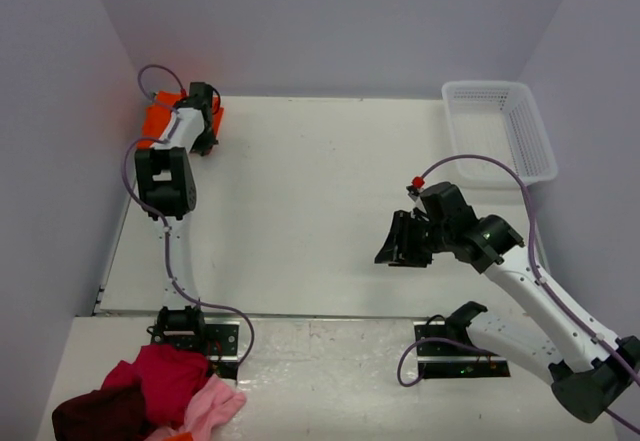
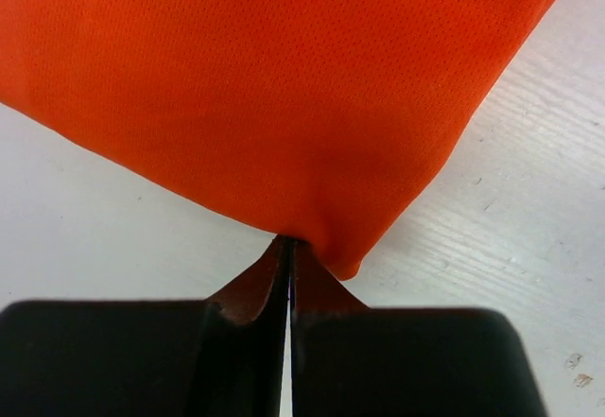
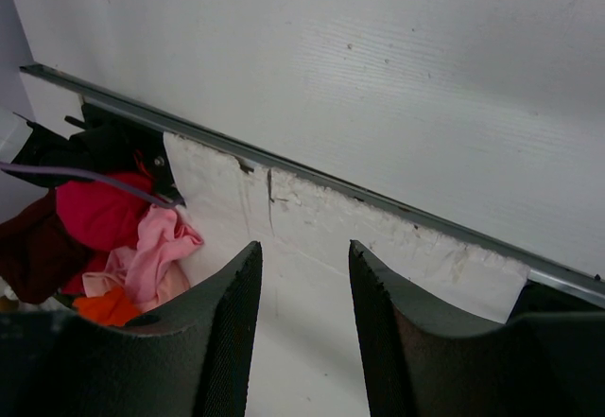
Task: Fold and stack the t-shirts
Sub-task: Put the neatly folded tshirt into the corner of the board with the left arm
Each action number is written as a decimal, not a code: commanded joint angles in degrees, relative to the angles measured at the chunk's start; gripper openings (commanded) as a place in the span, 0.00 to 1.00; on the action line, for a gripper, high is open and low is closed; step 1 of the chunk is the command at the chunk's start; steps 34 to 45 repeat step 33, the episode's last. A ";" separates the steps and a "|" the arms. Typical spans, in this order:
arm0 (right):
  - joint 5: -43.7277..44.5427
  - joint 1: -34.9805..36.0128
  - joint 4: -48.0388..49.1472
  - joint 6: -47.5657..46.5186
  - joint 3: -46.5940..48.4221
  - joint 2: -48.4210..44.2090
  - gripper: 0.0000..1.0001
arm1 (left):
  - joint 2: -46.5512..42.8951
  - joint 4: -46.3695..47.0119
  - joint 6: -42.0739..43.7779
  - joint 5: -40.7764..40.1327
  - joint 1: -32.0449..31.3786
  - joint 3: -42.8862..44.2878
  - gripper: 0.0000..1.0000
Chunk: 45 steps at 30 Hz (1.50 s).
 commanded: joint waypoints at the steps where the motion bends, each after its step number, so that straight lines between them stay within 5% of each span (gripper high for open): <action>1: 0.53 0.26 -0.05 0.48 0.82 0.50 0.43 | 1.71 0.68 0.87 2.06 0.22 3.77 0.00; 12: 0.62 0.34 -0.23 0.39 0.82 0.42 0.44 | 2.68 -0.64 1.66 2.68 0.22 6.77 0.00; 23: -0.17 0.34 2.85 -1.98 0.73 1.82 0.49 | -19.96 1.12 -3.17 5.05 -4.34 -17.20 0.08; 24: -0.43 0.26 3.72 -2.76 0.29 1.91 0.60 | -21.91 1.12 -3.52 5.57 -4.87 -18.71 0.17; 27: 0.27 0.26 5.39 -5.92 0.46 3.05 0.68 | -29.21 1.38 -4.76 4.52 -7.07 -23.99 0.64; 32: 5.70 0.34 7.69 -12.16 3.35 8.05 0.71 | -38.71 -1.06 -6.34 2.42 -11.72 -27.60 0.99; 45: 6.76 0.34 8.47 -13.13 4.15 8.93 0.72 | -40.29 -1.25 -6.43 1.02 -12.86 -27.95 1.00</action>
